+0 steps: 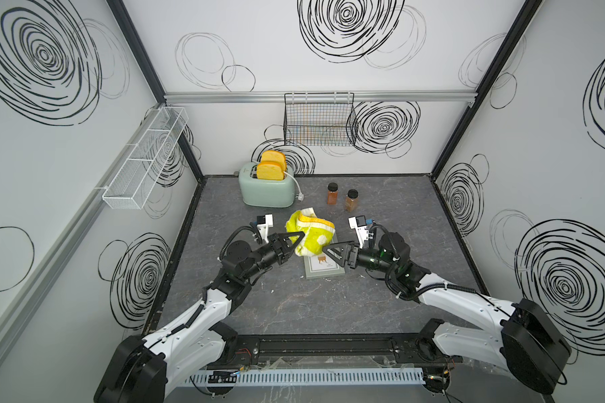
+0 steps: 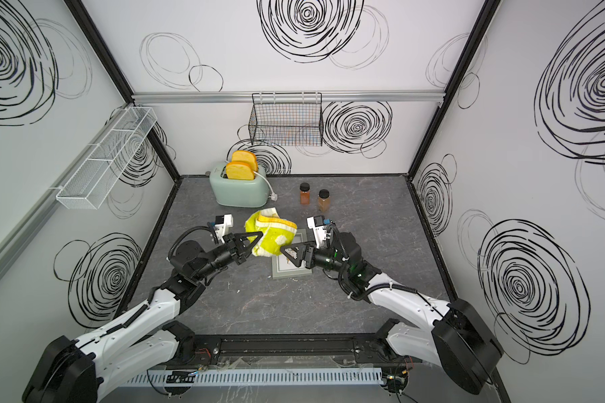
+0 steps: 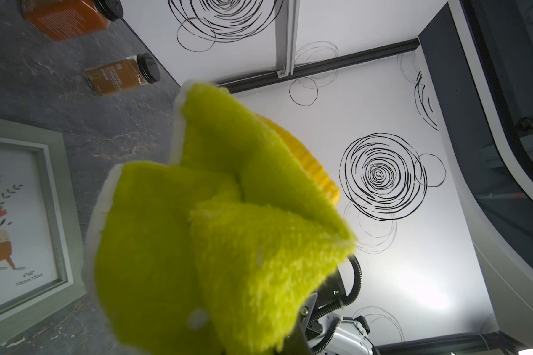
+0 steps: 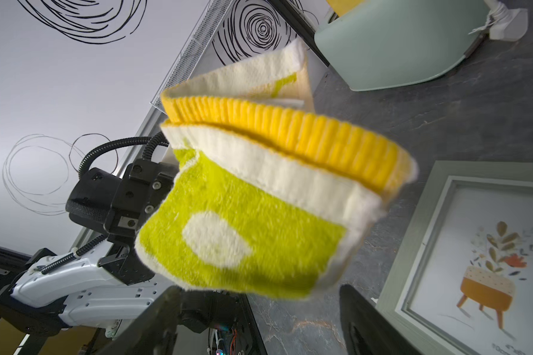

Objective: Wipe the picture frame with a cloth
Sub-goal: Adjust the cleaning item.

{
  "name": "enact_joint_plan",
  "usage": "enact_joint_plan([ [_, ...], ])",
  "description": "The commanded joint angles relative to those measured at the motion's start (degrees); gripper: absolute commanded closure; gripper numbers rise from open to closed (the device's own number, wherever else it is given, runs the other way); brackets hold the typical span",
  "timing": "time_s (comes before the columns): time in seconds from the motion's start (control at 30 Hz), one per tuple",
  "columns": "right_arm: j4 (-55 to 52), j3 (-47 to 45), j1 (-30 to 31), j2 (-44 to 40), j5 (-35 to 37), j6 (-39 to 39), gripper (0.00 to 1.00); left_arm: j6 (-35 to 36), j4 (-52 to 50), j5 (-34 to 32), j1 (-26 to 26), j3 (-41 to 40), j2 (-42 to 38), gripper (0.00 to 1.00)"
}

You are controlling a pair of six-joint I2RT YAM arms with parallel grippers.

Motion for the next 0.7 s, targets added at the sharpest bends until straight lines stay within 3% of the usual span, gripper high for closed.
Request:
enact_joint_plan([
  [0.0, 2.5, 3.0, -0.4, 1.4, 0.1, 0.7, 0.19, -3.1, 6.5, 0.9, -2.2, -1.2, 0.4, 1.00],
  [0.3, 6.7, 4.8, -0.6, 6.5, -2.6, 2.5, 0.21, -5.2, 10.6, -1.1, -8.5, -2.8, 3.4, 1.00],
  [0.57, 19.6, 4.0, -1.4, 10.5, -10.0, 9.3, 0.22, -10.7, 24.7, 0.1, -11.6, -3.9, 10.6, 1.00],
  [0.67, 20.2, 5.0, -1.3, 11.3, -12.4, 9.9, 0.32, -10.6, 25.4, 0.8, -10.9, -3.1, 11.4, 1.00],
])
